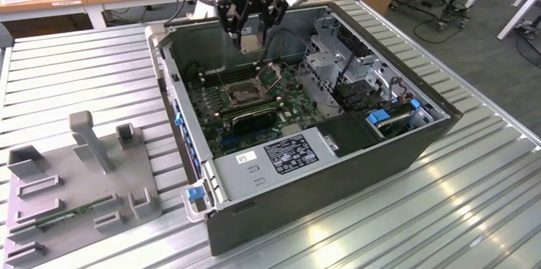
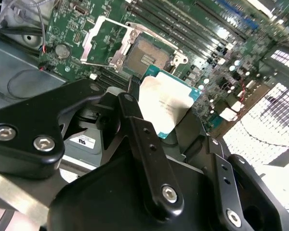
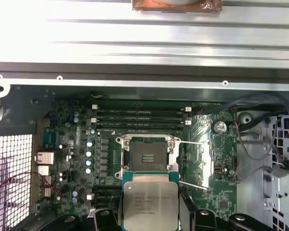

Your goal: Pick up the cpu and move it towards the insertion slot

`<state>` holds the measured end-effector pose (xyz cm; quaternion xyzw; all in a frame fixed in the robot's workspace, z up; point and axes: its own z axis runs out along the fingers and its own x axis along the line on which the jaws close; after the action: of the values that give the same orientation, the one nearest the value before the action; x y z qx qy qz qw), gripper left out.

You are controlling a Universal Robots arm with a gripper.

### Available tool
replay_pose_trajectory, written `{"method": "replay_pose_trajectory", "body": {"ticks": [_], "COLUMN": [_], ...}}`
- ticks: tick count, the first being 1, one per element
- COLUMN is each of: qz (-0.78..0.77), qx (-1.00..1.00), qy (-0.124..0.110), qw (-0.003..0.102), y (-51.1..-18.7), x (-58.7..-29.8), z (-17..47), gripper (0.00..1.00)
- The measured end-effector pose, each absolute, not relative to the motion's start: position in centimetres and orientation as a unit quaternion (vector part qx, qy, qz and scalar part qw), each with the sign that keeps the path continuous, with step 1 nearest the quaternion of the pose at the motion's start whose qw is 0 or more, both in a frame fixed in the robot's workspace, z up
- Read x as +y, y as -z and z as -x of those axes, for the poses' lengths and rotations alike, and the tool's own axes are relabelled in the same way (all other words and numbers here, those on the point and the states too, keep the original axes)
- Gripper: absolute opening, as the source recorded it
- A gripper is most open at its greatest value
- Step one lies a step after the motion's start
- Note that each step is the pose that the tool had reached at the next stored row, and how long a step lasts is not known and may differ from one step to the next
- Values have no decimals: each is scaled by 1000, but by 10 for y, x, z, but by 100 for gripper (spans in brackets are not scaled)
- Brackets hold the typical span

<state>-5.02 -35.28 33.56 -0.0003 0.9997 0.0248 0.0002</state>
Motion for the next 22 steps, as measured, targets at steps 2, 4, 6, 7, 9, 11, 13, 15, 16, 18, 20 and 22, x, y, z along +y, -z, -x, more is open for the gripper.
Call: {"method": "replay_pose_trajectory", "body": {"ticks": [2,4,6,7,9,11,13,15,16,18,20,22], "qz": [0,0,0,0,0,0,0,0,0,0,0,0], "qx": [1000,1000,1000,1000,1000,1000,1000,1000,1000,1000,1000,1000], "qy": [-25,-25,-25,-25,-25,-25,-25,-25,-25,-25,-25,-25], "qw": [0,0,0,0,0,0,0,0,0,0,0,0], "y": [-334,-333,-332,-332,-330,-328,-327,-327,-327,-326,-325,-324], "x": [-349,-347,-346,-345,-342,-340,-338,-338,-338,-338,-338,-338], "z": [50,50,50,50,50,49,49,49,49,49,49,49], "gripper": [55,55,55,55,55,55,55,55,55,55,55,55]}}
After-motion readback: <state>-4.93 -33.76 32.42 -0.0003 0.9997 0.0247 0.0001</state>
